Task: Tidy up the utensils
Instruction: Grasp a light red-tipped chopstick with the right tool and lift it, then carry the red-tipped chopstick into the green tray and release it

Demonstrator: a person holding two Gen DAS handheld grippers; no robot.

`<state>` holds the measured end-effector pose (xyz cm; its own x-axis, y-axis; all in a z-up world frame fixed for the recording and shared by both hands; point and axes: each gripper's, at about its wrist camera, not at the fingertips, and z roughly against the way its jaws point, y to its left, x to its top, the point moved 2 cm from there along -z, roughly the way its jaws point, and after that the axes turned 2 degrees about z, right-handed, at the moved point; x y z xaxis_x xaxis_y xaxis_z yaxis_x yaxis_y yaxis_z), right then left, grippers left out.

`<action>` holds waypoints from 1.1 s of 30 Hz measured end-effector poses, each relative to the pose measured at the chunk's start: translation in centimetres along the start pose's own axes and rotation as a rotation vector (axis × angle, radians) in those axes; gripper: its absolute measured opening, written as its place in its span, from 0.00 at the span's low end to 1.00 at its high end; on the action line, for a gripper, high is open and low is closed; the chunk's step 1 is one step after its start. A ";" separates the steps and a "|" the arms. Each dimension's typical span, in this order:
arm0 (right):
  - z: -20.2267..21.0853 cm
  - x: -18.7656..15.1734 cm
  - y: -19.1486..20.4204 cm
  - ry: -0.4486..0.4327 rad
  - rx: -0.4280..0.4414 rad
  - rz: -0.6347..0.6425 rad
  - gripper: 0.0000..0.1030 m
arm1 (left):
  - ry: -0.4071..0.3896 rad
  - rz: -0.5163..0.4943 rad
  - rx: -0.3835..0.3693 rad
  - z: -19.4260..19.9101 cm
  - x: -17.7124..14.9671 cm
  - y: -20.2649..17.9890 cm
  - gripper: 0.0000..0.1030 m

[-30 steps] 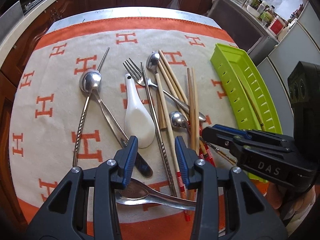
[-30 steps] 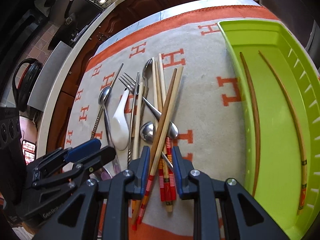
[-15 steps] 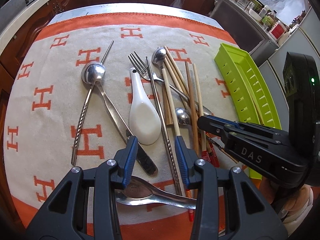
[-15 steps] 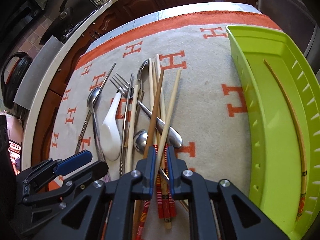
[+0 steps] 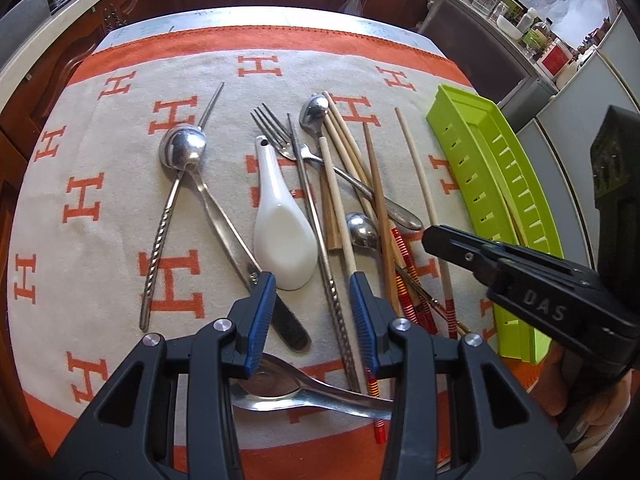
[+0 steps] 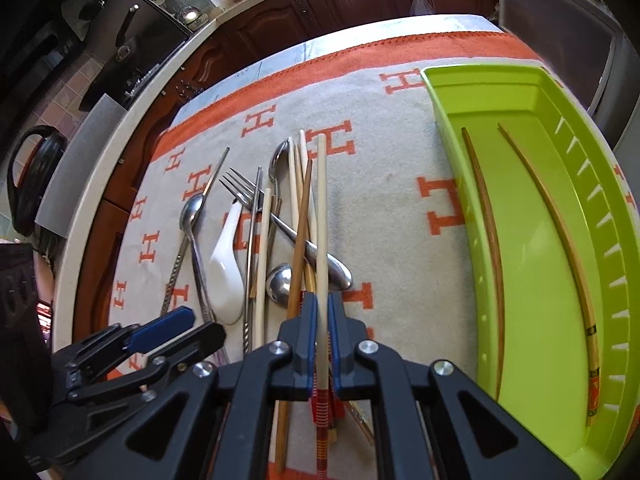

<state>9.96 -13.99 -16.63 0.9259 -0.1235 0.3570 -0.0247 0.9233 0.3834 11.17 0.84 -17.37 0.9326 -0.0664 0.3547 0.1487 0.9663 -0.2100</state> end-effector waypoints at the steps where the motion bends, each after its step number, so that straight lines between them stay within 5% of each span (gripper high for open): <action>1: 0.5 0.0 -0.2 -0.006 0.011 -0.006 0.05 | 0.002 -0.008 -0.003 -0.1 0.1 -0.3 0.34; 8: 5.2 0.6 -1.7 -0.090 0.064 -0.044 0.05 | 0.001 -0.059 -0.017 -0.8 0.6 -2.9 0.34; 16: 9.3 1.3 -5.3 -0.176 -0.024 -0.076 0.05 | 0.036 -0.069 0.008 -2.5 0.5 -4.6 0.31; 23: 9.5 1.1 -8.7 -0.184 -0.093 -0.118 0.05 | 0.060 -0.053 0.030 -3.5 0.2 -5.0 0.20; 33: 9.3 0.4 -9.4 -0.181 -0.078 -0.116 0.05 | 0.025 -0.070 0.080 -2.7 0.1 -5.4 0.19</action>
<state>7.01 -26.14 -12.15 0.8380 -0.2872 0.4640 0.1135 0.9235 0.3665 11.40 -5.02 -18.68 0.9289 -0.1394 0.3432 0.1876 0.9759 -0.1116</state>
